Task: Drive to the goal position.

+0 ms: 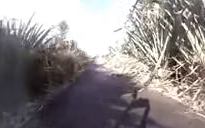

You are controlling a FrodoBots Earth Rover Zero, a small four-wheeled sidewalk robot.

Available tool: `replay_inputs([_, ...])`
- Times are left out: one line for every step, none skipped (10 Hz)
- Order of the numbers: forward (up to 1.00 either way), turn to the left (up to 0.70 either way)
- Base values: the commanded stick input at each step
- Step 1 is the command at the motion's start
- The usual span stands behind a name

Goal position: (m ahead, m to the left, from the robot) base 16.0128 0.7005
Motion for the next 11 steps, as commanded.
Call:
replay_inputs([0.70,0.00])
replay_inputs([0.70,0.00])
replay_inputs([0.70,0.00])
replay_inputs([0.70,0.00])
replay_inputs([0.70,0.00])
replay_inputs([0.70,0.00])
replay_inputs([0.70,0.00])
replay_inputs([0.70,0.00])
replay_inputs([0.70,0.00])
replay_inputs([0.70,0.00])
replay_inputs([0.70,0.00])
